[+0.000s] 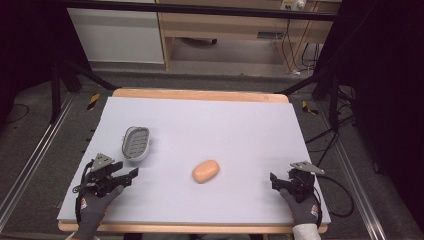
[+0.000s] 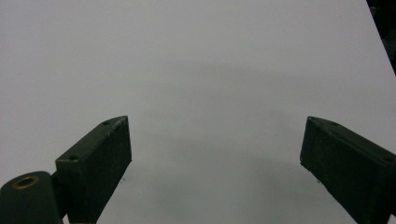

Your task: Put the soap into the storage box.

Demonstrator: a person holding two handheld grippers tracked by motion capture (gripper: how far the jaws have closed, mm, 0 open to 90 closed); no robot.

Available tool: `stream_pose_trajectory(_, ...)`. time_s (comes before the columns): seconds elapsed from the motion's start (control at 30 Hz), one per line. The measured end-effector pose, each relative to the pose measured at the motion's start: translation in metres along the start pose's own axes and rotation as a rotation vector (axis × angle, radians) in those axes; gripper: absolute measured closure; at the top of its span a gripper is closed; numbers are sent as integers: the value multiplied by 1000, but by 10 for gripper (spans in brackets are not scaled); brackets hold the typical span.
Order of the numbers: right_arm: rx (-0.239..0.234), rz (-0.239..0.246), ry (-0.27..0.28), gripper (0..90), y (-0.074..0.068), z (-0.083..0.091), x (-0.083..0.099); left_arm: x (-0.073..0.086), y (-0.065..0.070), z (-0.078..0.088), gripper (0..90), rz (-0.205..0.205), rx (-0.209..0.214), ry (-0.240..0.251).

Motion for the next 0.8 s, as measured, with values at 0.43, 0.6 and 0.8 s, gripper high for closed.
stream_pose_trajectory(0.43, 10, -1, 8, 84, -1, 1, -1, -10, 30, -4, 278, -45, 64, -2)
stream_pose_trajectory(0.6, 6, 13, 6, 82, -2, 0, -1, -16, 40, -5, 264, -74, 84, -3)
stream_pose_trajectory(0.8, 2, 9, 8, 77, -3, 1, -2, -22, 50, -7, 255, -100, 105, -11)
Point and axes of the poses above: each handheld gripper's, and its own axes: z roughly backward along the jaws, x roughly out of its underside, y roughly to its right, the point moved 6 cm from there along -z, roughly forward along the jaws, and after that the axes turned 3 degrees about -z, right-handed, at the moved point
